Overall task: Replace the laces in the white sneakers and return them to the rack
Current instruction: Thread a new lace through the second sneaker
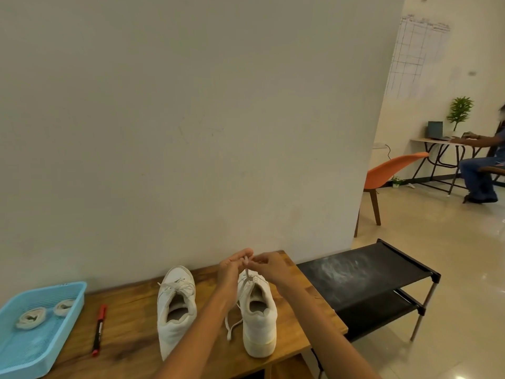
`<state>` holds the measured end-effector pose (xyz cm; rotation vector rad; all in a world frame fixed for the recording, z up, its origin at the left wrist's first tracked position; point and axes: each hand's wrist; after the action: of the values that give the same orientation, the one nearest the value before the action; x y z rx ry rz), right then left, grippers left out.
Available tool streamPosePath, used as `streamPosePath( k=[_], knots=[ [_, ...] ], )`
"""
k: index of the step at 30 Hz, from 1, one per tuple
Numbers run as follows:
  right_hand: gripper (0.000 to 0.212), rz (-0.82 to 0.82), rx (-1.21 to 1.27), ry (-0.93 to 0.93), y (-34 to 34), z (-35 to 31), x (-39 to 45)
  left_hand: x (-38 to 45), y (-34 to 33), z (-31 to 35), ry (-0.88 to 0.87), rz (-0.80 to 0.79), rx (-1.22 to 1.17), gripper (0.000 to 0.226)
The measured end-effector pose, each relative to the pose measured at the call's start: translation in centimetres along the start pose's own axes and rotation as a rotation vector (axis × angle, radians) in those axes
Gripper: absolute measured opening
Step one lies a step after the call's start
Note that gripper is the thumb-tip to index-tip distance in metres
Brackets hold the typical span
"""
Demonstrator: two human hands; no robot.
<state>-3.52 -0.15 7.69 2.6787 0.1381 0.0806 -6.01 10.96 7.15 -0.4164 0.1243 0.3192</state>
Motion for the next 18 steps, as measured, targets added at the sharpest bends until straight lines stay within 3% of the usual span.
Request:
streamPosePath(
  k=[5,8,12,14,16,18],
  knots=[
    [0.048,0.15,0.007,0.06,-1.1,0.1,-0.9,-0.5,-1.3,0.1,0.007,-0.003,-0.051,0.029],
    [0.028,0.161,0.014,0.096,-1.0,0.3,-0.9,-0.3,-1.4,-0.1,-0.074,0.091,0.071,0.023],
    [0.019,0.031,0.069,0.068,1.4,-0.3,-0.7,0.2,0.4,-0.6,-0.21,0.153,0.359,0.019],
    [0.02,-0.122,-0.013,0.004,3.1,-0.5,-0.2,0.6,1.4,-1.1,-0.207,0.149,0.489,0.02],
    [0.023,-0.246,-0.133,-0.03,4.0,-0.7,0.2,0.8,2.2,-1.4,-0.169,0.134,0.498,0.023],
    [0.035,-0.254,-0.217,0.0,3.7,-0.8,0.4,0.5,1.7,-1.3,-0.133,0.091,0.434,0.022]
  ],
)
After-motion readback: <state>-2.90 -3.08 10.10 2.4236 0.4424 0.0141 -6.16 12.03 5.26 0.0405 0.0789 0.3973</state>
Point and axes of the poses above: each hand's wrist, its own x-axis towards the middle knuckle, its own y-axis out of the back of the hand, z = x × y, and after that the axes turned 5 degrees about z, right-handed
